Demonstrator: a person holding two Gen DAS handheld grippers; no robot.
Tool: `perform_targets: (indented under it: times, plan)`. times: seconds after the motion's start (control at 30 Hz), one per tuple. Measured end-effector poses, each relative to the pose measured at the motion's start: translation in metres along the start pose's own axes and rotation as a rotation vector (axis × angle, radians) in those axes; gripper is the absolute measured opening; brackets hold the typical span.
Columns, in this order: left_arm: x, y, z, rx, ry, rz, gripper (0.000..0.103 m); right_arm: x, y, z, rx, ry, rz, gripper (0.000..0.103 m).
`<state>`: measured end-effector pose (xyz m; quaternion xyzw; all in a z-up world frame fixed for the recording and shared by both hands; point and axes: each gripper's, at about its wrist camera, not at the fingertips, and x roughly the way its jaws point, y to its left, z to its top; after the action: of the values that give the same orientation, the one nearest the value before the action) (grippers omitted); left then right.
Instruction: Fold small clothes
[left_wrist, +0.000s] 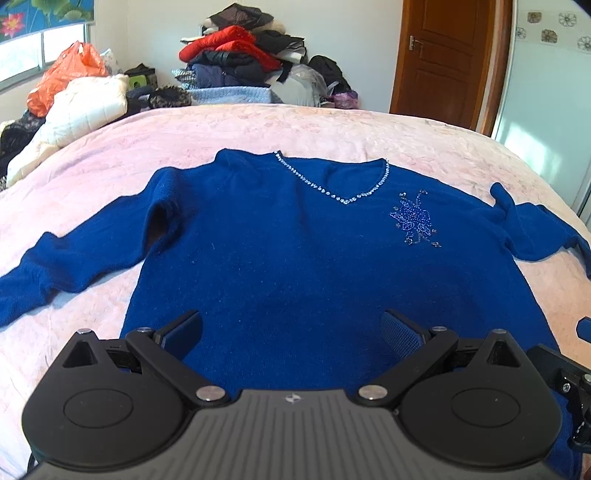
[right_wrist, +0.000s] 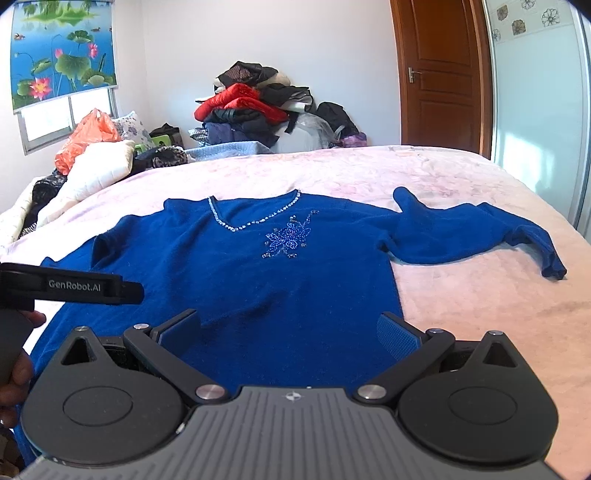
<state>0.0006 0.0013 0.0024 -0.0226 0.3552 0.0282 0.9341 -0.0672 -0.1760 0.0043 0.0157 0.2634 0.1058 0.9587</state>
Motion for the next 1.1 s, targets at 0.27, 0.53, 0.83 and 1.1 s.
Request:
perform_targets:
  times: [0.27, 0.53, 0.83, 1.1]
  plan:
    - [0.003, -0.007, -0.001, 0.050, 0.005, 0.031, 0.103, 0.005, 0.000, -0.001, -0.012, 0.035, -0.057, 0.103]
    - [0.003, -0.007, -0.004, 0.071, -0.011, 0.061, 0.103, 0.006, -0.005, 0.000, 0.011, 0.046, -0.039, 0.103]
    - [0.005, -0.008, -0.004, 0.078, -0.002, 0.073, 0.103, 0.002, -0.011, 0.003, 0.022, 0.025, -0.035, 0.103]
    - [0.006, -0.010, -0.005, 0.095, 0.002, 0.079, 0.103, -0.001, -0.010, 0.005, 0.004, 0.007, -0.015, 0.103]
